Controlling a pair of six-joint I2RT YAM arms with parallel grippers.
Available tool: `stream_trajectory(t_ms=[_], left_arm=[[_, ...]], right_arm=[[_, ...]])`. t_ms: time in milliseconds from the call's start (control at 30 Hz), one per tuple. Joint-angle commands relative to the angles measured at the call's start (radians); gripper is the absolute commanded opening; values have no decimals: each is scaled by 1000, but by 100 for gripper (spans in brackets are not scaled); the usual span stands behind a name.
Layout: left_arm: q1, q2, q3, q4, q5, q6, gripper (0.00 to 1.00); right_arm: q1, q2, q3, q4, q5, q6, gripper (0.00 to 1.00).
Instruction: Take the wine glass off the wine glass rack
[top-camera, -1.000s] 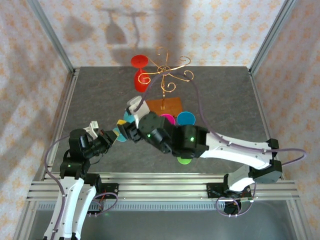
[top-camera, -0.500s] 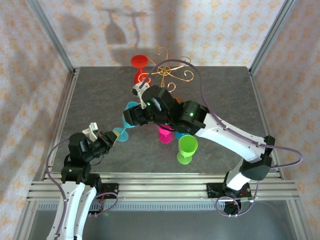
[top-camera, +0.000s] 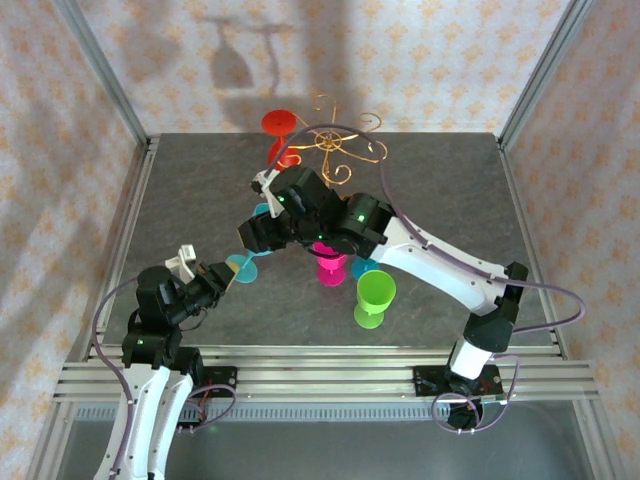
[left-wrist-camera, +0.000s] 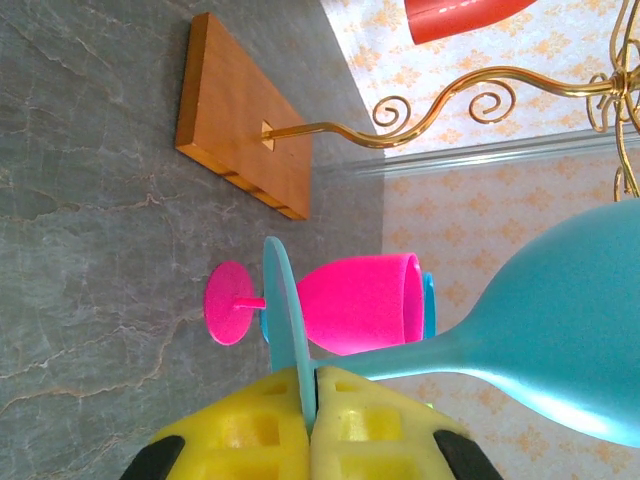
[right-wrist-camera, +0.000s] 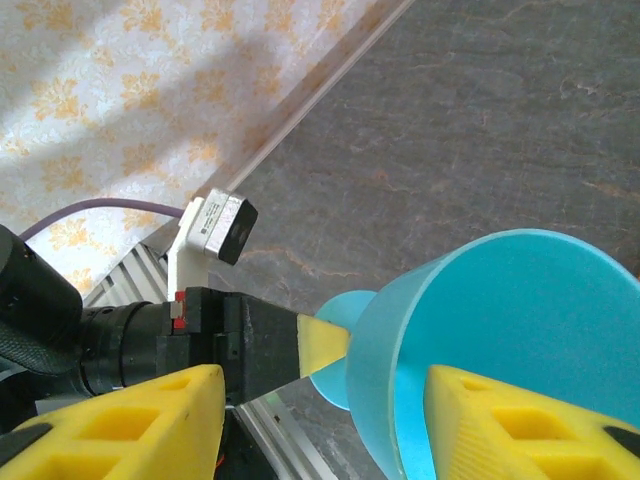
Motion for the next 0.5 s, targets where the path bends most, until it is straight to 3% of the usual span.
stream_trajectory(t_ms=[0, 200, 300, 467], left_arm=[[-1, -11, 7, 52, 14, -8, 0], [-1, -13, 6, 45, 13, -7, 0], [-1, -19, 8, 43, 10, -11, 0], [-1, -30, 14, 32, 9, -10, 0]], right_arm=[[-4, 12, 36, -21, -31, 1, 50], [-5, 19, 30, -26, -53, -1, 32], [-6, 22, 33, -28, -62, -9, 28], [-5, 35, 42, -47, -60, -14, 37]])
